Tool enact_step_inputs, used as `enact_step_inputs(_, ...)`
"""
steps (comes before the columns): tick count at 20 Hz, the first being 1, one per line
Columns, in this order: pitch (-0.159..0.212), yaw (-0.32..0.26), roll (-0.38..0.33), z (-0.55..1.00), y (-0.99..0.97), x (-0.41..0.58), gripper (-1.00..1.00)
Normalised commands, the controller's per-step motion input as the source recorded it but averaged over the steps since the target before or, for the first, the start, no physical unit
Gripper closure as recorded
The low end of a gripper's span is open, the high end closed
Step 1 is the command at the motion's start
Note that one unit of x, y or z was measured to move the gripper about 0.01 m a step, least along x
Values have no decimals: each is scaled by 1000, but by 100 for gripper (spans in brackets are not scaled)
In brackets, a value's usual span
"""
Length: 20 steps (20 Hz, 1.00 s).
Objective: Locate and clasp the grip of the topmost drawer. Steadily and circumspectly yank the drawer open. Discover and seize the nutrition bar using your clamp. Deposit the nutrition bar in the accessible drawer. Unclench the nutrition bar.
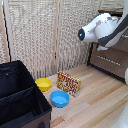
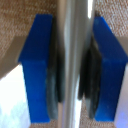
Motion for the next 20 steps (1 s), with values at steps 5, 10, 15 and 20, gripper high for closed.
enact_step_inputs(5, 16, -7, -15, -499, 1000, 137, 100)
enact_step_inputs(10, 28, 0, -12, -532, 1000, 146, 100)
enact_step_inputs(15, 41, 0, -22, -596, 1000, 122, 100)
enact_step_inputs(20, 6, 0, -1, -309, 1000, 77, 100)
